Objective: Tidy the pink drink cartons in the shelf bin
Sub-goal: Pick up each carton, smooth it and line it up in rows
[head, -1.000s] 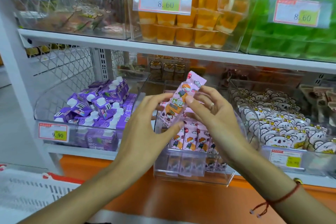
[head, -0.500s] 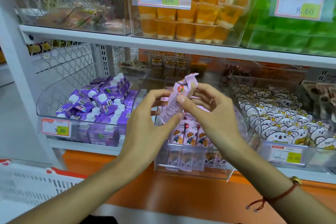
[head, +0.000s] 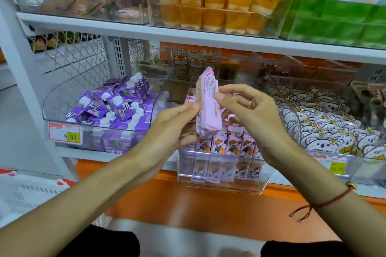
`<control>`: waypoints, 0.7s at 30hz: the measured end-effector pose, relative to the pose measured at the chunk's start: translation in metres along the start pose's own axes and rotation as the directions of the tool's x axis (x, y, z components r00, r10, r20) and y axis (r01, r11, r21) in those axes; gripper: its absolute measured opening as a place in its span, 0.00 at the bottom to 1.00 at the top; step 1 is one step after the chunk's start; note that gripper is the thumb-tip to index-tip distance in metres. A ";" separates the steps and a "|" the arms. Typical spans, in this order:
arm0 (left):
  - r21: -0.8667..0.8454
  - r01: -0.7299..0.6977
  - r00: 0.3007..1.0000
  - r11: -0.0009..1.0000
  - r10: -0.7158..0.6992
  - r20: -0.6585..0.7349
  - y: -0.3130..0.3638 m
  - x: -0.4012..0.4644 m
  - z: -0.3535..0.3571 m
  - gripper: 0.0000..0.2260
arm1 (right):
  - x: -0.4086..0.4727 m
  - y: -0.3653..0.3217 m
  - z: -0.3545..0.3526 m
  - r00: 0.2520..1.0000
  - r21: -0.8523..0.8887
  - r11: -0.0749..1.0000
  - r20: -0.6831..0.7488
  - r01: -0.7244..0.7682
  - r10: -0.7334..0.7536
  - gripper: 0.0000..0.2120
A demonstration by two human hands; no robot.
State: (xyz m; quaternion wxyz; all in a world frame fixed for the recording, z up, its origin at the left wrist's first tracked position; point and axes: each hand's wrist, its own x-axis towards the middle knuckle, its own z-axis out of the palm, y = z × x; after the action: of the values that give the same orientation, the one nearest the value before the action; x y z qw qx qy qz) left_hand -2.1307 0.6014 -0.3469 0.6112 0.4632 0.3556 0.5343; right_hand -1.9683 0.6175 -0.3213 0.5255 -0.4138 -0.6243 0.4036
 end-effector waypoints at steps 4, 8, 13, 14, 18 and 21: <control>-0.177 0.166 0.986 0.970 -0.169 -0.001 0.005 -0.003 0.003 0.17 | 0.000 0.001 0.001 1.000 0.021 0.999 0.004 -0.024 0.024 0.12; -0.230 0.245 0.966 0.942 -0.258 -0.029 0.010 -0.003 0.005 0.19 | -0.001 0.001 0.002 0.996 -0.009 0.998 0.056 -0.067 0.067 0.10; -0.147 0.202 0.974 0.968 -0.214 -0.073 0.009 -0.005 0.005 0.15 | -0.002 0.001 0.005 0.996 -0.023 0.998 0.077 -0.053 0.055 0.10; -0.130 0.189 0.977 0.973 -0.199 -0.077 0.009 -0.005 0.006 0.13 | -0.002 0.001 0.005 0.996 -0.021 0.999 0.077 -0.050 0.051 0.10; -0.035 0.077 0.993 0.996 -0.080 -0.092 0.009 -0.008 0.007 0.18 | -0.003 0.000 0.006 0.994 0.001 1.000 0.106 -0.029 0.029 0.09; 0.282 -0.148 0.977 0.948 0.185 -0.110 0.006 -0.007 0.001 0.24 | -0.004 0.000 0.004 0.985 -0.021 0.998 0.162 0.064 -0.060 0.11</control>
State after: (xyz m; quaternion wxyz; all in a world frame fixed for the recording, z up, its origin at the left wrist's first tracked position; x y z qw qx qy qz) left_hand -2.1329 0.5939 -0.3412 0.4689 0.5338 0.4256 0.5603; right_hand -1.9721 0.6139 -0.3234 0.4801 -0.3671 -0.6826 0.4108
